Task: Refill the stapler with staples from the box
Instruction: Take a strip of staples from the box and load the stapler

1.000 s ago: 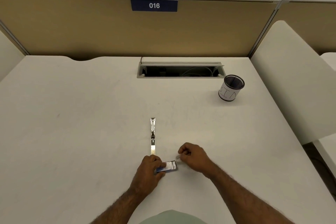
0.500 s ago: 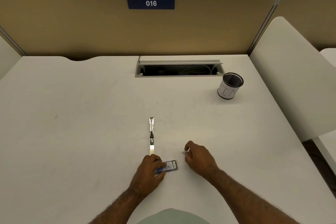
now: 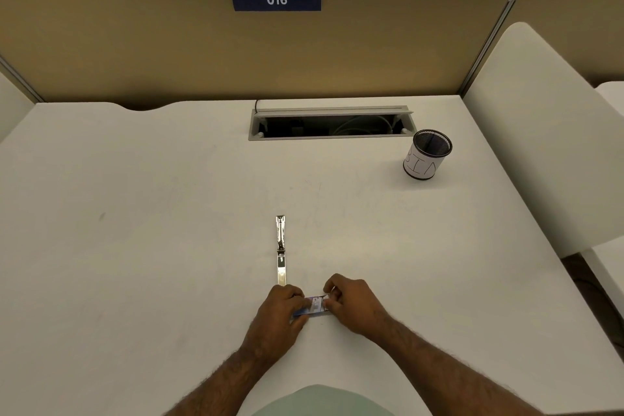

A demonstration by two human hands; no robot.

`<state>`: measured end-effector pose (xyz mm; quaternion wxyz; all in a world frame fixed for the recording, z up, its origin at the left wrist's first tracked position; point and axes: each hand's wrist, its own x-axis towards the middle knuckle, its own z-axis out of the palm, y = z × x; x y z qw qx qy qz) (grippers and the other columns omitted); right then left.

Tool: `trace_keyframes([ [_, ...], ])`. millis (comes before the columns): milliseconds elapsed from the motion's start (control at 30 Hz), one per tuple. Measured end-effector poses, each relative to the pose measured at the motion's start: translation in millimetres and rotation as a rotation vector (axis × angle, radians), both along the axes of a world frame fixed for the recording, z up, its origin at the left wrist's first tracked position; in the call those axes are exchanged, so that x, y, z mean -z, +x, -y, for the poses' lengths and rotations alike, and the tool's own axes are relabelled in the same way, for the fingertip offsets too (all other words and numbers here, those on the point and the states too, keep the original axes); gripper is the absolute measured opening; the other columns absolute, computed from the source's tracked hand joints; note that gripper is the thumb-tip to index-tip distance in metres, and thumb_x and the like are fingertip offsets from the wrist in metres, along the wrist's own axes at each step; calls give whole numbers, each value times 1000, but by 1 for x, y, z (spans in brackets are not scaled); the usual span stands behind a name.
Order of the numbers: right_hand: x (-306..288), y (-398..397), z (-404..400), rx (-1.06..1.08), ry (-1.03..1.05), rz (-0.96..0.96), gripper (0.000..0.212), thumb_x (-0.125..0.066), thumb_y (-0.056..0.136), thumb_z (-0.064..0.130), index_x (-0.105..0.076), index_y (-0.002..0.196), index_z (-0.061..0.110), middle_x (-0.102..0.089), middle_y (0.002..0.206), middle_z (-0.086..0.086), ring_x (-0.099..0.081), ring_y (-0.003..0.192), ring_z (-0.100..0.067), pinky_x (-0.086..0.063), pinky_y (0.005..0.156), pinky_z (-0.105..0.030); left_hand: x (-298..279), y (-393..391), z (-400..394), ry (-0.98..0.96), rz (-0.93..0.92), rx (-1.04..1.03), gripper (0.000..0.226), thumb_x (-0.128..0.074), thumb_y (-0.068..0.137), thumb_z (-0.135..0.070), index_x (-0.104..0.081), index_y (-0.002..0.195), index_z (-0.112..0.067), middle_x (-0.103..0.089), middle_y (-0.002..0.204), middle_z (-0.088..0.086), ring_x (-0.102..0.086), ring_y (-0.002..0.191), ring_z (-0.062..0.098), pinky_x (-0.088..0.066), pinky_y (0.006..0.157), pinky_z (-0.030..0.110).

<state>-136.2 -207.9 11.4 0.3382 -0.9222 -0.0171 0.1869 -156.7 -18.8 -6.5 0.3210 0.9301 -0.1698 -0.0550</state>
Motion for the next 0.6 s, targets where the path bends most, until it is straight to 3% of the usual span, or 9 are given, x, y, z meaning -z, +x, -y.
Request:
trace_keyframes([
  [233,1,1,-5,98,52,-45,8,-69,80,21,-66,86,17,-71,82,-2,-56,68,-11,-48,64,-26,-1,3,3,9,-2,16,26,-63,84,-22,-68,108,-13,-66,108,4,-54,99,16,-37,84,17],
  [467,4,-1,-11,167,77,-38,10,-62,84,13,-69,92,12,-73,87,-5,-65,76,-16,-52,68,-25,-1,7,9,26,15,36,26,-60,86,-21,-67,110,-14,-66,110,3,-55,100,17,-39,86,18],
  [600,4,1,-11,170,80,4,17,-67,84,25,-67,97,13,-71,88,-2,-59,73,-9,-46,66,-16,-4,11,16,69,85,63,24,-70,80,-18,-71,103,-15,-72,99,1,-64,90,17,-47,80,20],
])
